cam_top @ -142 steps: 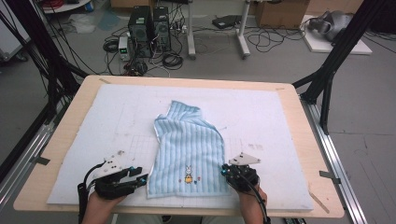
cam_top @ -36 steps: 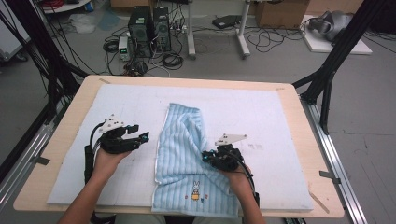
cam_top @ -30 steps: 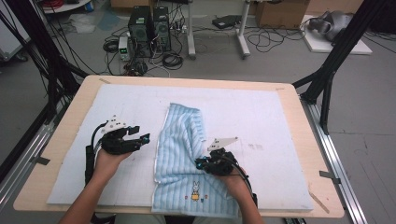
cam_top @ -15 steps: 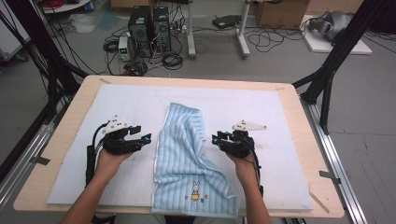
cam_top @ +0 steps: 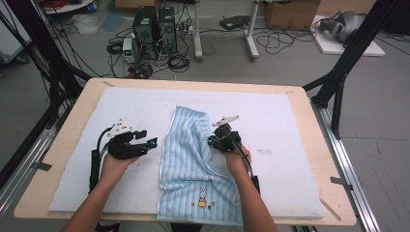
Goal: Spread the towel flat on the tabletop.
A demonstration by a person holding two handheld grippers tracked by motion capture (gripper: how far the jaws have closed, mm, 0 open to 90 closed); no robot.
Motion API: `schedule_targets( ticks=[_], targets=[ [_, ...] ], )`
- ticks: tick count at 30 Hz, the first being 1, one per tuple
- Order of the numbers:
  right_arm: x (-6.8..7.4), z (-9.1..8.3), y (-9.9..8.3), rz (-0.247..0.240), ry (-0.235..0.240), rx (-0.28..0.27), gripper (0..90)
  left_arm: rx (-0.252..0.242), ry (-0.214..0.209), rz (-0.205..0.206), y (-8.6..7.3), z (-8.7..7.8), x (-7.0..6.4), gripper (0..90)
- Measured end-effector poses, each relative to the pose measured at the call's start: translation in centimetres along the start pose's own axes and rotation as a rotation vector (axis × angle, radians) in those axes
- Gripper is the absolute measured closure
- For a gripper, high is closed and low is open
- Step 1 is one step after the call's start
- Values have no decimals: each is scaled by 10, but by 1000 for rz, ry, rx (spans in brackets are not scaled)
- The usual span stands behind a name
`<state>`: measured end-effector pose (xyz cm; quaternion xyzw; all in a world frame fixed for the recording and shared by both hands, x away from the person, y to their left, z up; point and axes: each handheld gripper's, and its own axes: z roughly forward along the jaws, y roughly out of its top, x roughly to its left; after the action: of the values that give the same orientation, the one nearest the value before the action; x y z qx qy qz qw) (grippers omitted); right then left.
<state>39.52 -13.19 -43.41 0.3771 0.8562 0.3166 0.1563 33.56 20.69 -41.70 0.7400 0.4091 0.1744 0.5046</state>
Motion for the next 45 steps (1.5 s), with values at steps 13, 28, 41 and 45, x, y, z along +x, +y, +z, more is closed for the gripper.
schedule_targets(
  ticks=[13, 28, 41, 45],
  targets=[
    [-86, 2, 19, 135, -153, 48, 860, 36, -21, -27, -2, 12, -4, 428],
    [-109, -19, 24, 304, -256, -155, 623, 42, 21, -121, 7, 13, 6, 277],
    [-92, -81, -55, 308, -52, -200, 277, -9, 4, -169, 32, 39, 13, 286],
    [-84, -92, -77, 284, -58, -173, 230, 5, 5, -163, 45, 55, 12, 287]
  ],
)
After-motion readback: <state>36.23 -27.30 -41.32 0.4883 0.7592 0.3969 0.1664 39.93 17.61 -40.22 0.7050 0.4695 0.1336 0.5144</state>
